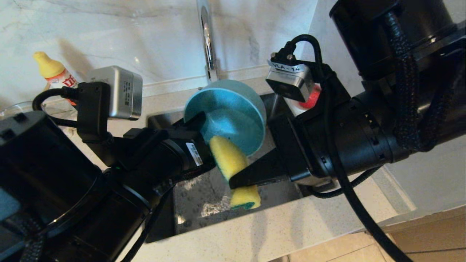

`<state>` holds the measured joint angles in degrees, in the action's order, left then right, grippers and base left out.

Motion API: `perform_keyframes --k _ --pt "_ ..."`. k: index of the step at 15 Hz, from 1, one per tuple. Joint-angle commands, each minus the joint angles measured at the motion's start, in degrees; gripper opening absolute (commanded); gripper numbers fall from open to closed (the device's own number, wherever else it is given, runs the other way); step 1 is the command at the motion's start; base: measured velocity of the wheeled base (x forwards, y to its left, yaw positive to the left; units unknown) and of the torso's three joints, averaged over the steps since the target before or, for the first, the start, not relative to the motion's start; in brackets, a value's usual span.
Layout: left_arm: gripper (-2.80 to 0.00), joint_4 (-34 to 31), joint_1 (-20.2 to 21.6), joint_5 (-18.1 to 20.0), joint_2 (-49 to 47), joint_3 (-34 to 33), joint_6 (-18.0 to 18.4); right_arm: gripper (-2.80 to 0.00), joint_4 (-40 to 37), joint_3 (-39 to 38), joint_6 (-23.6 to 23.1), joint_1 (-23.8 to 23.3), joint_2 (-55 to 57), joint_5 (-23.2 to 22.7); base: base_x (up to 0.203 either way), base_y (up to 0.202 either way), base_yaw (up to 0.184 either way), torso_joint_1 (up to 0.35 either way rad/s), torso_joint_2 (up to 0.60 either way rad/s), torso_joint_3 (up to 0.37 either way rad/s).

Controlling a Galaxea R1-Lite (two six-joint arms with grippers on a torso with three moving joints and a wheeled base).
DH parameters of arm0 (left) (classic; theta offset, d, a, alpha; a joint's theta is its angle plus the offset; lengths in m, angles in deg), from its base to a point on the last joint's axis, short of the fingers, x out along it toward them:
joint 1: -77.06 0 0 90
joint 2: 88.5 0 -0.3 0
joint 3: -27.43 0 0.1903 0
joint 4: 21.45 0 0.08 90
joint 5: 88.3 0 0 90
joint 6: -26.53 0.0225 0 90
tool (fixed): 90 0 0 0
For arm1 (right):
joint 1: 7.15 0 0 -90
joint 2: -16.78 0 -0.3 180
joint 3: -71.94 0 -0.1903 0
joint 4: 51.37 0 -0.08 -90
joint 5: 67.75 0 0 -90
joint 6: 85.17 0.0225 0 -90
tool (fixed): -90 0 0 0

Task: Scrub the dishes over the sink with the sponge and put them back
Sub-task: Wipe the bowl

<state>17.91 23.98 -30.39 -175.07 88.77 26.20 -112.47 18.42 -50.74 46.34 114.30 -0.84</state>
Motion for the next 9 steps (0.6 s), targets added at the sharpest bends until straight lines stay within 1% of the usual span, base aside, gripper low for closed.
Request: perform_keyframes --k 1,3,9 --pt "-2.80 0.4 0.0 -0.3 0.3 -0.8 0.0 -2.80 0.0 2.4 0.4 0.5 2.5 0.0 0.000 0.000 0.000 0.000 0.00 0.000" --pt "-2.80 0.4 0.0 -0.3 1.1 -1.7 0.0 -2.80 0.0 3.6 0.5 0.0 2.1 0.2 0.000 0.000 0.000 0.000 0.00 0.000" --pt "-2.80 0.3 -0.1 -0.2 1.6 -4.2 0.0 -2.80 -0.1 7.1 0.5 -4.7 0.4 0.2 0.000 0.000 0.000 0.000 0.00 0.000"
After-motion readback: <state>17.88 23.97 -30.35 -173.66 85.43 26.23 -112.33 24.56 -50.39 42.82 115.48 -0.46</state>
